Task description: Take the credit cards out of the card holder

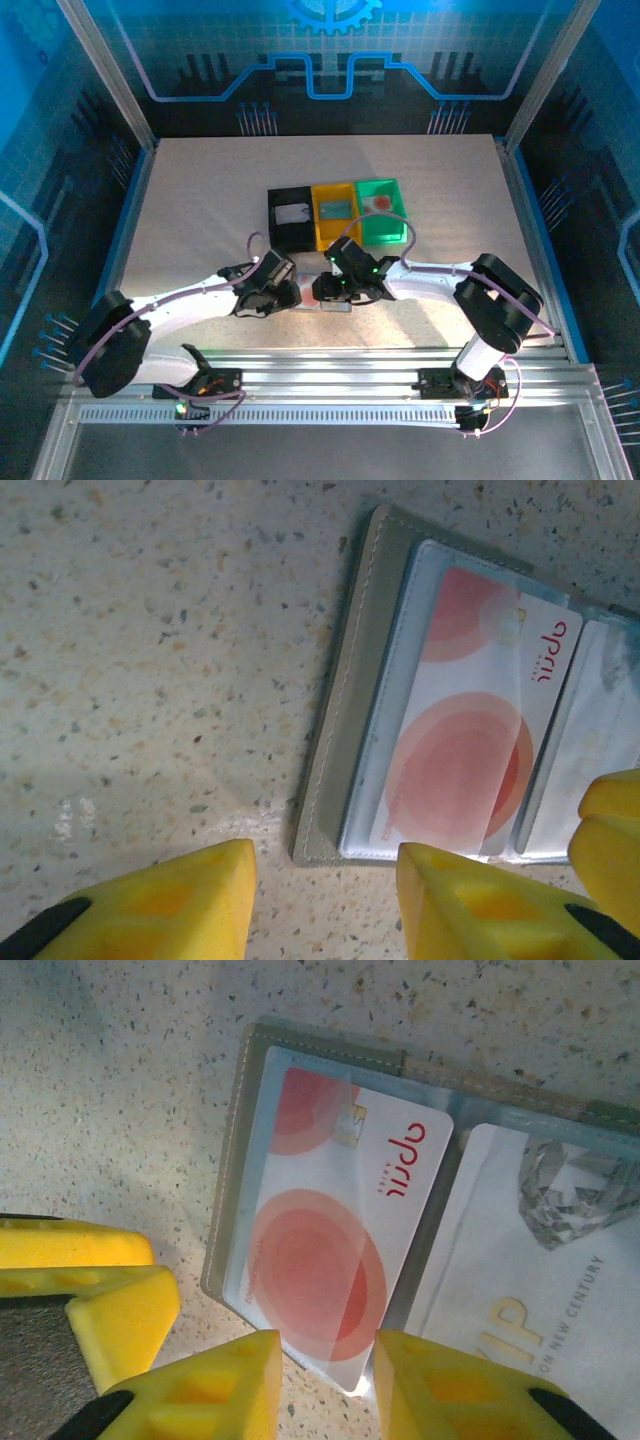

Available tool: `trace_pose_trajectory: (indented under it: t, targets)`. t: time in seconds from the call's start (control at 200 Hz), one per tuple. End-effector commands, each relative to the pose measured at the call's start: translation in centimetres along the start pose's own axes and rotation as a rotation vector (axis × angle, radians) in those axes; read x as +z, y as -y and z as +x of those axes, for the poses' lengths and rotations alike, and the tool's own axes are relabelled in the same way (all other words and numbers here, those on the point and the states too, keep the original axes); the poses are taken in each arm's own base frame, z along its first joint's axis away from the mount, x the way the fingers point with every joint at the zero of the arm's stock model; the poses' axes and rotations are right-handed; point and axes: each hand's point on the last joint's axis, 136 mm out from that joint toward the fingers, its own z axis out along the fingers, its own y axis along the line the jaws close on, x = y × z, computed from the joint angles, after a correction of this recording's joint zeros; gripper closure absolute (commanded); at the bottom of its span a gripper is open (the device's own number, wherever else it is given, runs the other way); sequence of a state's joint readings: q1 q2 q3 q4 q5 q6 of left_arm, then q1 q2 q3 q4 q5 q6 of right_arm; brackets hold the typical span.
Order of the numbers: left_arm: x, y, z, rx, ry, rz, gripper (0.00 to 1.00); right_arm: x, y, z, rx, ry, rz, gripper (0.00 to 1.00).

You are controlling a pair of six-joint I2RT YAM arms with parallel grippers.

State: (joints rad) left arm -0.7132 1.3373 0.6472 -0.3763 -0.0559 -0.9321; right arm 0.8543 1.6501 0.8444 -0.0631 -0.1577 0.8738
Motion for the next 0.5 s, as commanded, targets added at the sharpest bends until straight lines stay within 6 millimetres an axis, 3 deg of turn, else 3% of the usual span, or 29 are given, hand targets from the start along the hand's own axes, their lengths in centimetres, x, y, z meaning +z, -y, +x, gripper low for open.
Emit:
trace_pose_trajectory:
  t: [0.0, 0.495]
  targets:
    - [0.5, 0.5, -0.2, 0.024, -0.033, -0.005, 0.57, 0.5, -0.8, -0.7, -0.005, 0.009, -0.030, 0.71]
    - [3.3, -0.6, 0.9, 0.006, -0.107, -0.050, 0.57, 0.6, 0.9, -1.1, 0.006, 0.049, 0.032, 0.75]
